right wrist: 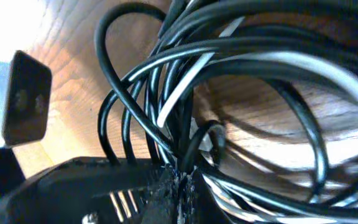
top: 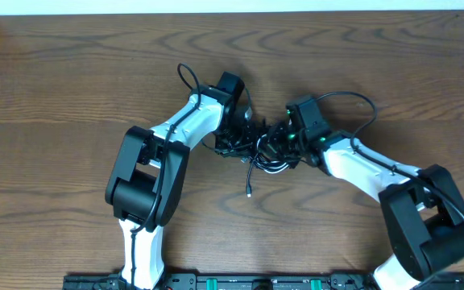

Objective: Untangle cables

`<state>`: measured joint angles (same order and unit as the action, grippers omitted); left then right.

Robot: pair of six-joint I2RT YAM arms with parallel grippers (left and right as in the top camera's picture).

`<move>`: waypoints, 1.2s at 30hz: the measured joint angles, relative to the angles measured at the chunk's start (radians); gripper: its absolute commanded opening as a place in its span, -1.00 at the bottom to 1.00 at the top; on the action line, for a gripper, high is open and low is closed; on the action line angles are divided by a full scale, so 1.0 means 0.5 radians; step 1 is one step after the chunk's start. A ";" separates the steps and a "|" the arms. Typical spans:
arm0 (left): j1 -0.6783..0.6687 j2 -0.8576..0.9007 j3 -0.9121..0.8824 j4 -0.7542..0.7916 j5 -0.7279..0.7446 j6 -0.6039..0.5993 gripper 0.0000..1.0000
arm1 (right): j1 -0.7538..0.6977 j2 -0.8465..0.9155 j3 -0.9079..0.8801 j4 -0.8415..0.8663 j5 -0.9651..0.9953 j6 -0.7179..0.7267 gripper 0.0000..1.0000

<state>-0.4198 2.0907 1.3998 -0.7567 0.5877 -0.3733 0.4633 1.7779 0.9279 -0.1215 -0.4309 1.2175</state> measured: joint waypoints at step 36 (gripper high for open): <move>0.179 0.000 0.002 -0.425 -0.011 0.137 -0.85 | -0.549 -0.128 0.001 0.162 -0.407 -0.817 -0.37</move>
<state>-0.3305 2.0907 1.4010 -0.9691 0.5823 -0.3050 0.1886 1.7138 0.9283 -0.0406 -0.6346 0.8089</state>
